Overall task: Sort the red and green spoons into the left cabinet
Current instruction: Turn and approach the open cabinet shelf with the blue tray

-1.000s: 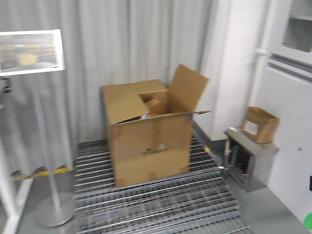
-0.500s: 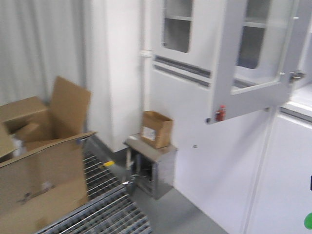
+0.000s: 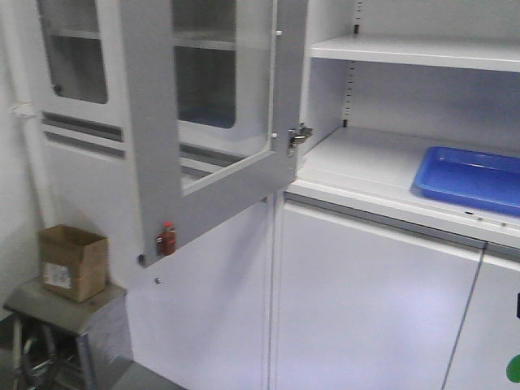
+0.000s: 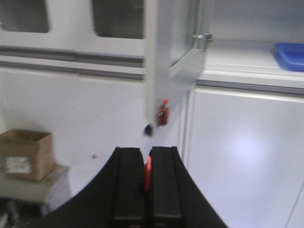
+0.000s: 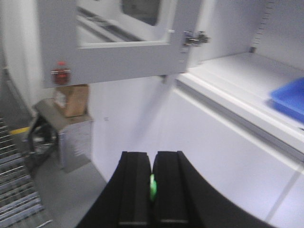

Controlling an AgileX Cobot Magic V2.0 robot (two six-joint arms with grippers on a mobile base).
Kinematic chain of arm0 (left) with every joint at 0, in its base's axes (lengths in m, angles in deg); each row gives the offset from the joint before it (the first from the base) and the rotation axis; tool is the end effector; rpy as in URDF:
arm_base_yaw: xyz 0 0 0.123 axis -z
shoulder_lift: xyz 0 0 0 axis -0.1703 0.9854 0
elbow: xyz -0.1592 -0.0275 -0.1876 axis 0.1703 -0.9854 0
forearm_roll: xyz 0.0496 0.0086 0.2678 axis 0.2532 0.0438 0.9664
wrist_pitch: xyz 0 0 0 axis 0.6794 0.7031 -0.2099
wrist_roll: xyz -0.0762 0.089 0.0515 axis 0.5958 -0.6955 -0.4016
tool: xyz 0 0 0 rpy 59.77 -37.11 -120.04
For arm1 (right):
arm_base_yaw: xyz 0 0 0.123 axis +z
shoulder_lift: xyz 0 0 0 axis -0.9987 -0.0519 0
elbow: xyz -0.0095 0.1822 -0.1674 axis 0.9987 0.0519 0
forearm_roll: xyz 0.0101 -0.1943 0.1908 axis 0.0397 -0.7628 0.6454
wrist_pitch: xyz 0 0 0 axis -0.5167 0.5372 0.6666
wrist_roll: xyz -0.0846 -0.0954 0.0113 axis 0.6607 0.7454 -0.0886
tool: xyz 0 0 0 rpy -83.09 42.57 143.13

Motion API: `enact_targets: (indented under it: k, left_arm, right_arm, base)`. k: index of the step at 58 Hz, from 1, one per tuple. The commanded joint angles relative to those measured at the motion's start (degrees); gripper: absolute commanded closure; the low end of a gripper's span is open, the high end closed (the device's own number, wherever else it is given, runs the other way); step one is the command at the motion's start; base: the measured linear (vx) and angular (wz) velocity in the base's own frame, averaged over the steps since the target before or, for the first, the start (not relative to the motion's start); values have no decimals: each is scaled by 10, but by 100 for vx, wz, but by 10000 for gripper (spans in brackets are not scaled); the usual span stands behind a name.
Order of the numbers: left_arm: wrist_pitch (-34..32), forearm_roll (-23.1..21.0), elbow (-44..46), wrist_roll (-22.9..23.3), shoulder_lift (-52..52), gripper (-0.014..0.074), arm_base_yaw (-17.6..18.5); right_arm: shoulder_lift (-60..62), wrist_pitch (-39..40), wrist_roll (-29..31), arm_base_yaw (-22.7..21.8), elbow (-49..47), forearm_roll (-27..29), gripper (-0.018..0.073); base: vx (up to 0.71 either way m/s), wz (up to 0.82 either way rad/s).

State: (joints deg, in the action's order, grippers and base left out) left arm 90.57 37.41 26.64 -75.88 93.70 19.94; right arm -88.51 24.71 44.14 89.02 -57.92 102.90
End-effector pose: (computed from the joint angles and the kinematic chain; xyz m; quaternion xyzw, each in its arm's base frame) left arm 0.2107 -0.0484 0.3379 0.0749 0.7471 -0.1056 0.6520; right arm 0.2094 0.0482 0.3404 -0.1870 0.7523 0.0778 0.6269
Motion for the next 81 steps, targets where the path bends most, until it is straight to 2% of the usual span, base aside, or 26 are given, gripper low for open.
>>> enact_targets:
  k: [1,34,81]
  left_arm:
    - [-46,-9,16,3,0,600,2]
    - [-46,-9,16,3,0,600,2]
    - [-46,-9,16,3,0,600,2]
  right_arm:
    - [0,34,1,-3,-15,16,562]
    - [0,34,1,-3,-15,16,562]
    - [0,34,1,-3,-15,16,562]
  base:
    - [30,-69]
    - [29,-63]
    - [31,-18]
